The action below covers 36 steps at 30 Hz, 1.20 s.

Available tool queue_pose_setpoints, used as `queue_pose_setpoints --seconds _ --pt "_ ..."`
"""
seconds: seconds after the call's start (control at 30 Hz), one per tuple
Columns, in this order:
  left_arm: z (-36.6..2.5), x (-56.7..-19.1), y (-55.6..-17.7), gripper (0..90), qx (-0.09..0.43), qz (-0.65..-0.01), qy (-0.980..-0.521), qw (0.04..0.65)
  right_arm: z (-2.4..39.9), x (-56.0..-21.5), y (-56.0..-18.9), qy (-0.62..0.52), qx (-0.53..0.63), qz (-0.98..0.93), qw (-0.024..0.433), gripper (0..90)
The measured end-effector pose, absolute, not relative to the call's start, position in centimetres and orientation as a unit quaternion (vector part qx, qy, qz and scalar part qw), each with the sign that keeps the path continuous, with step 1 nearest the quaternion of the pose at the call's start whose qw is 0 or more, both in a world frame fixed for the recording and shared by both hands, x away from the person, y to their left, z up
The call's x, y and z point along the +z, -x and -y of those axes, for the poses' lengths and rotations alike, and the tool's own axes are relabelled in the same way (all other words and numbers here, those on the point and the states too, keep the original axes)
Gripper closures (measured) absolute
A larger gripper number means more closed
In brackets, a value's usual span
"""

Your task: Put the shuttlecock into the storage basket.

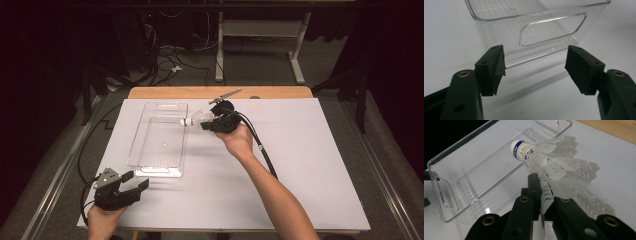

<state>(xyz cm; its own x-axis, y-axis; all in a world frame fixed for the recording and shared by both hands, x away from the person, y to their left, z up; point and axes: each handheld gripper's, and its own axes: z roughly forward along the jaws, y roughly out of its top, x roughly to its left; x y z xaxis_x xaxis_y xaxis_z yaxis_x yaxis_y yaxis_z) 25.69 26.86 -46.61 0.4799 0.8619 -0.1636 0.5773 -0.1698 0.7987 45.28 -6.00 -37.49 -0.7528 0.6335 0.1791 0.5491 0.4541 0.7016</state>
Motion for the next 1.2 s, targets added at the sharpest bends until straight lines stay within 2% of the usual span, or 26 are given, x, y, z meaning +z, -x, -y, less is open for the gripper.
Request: queue_pose_setpoints --seconds 1.2 --pt "-26.6 -46.6 -25.7 33.7 0.175 -0.475 -0.755 0.417 1.8 -37.2 -45.8 -0.328 0.377 -0.865 0.056 88.6"
